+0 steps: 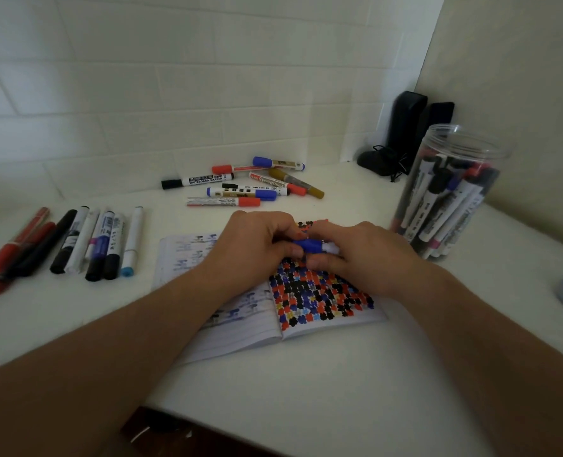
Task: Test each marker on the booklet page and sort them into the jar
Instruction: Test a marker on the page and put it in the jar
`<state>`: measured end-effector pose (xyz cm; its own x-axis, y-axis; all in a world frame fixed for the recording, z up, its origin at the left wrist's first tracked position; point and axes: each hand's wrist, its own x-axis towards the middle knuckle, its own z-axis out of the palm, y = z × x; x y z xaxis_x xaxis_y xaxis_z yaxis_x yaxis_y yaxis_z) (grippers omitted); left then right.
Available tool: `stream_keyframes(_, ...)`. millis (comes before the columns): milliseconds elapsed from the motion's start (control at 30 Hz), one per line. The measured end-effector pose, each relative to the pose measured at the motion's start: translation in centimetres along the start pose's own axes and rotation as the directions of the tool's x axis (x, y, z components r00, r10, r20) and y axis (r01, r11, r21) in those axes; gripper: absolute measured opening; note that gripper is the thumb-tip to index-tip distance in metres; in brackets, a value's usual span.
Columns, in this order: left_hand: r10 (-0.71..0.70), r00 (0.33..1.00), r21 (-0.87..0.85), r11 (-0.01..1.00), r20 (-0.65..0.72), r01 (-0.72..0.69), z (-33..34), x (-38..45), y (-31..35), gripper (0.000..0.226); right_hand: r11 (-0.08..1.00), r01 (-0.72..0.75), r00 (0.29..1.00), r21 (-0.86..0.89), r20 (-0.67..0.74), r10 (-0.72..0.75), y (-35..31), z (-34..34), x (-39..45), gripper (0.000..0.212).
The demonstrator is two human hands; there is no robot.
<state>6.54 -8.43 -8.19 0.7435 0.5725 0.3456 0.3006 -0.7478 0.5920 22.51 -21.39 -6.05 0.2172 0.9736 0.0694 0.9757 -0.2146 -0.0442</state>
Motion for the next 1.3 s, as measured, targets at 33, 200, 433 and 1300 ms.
stream_keyframes(33, -0.004, 1.000, -0.005, 1.000, -0.006, 0.004, 0.0, 0.1, -0.1, 0.015, 0.999, -0.044, 0.999, 0.006, 0.012, 0.044, -0.2, -0.3, -0.1, 0.062)
stream_keyframes(200, 0.012, 0.999, -0.049, 0.999, 0.036, -0.010, -0.4, 0.1, 0.0, 0.019, 0.875, -0.172, 0.983, 0.453, 0.026, 0.180, 1.4, -2.4, -2.1, 0.033)
stream_keyframes(433, 0.098, 0.959, 0.091, 0.988, 0.266, -0.126, -0.3, 0.2, 0.4, 0.026, -0.234, 0.070, 0.998, 0.970, -0.070, 0.011, 4.8, -6.4, -4.2, 0.046)
stream_keyframes(1300, 0.163, 0.891, 0.192, 0.945, 0.424, -0.265, -0.3, -0.1, 0.1, 0.065, 0.440, -0.044, 0.986, 0.897, -0.034, 0.166, 2.3, 0.4, -6.5, 0.036)
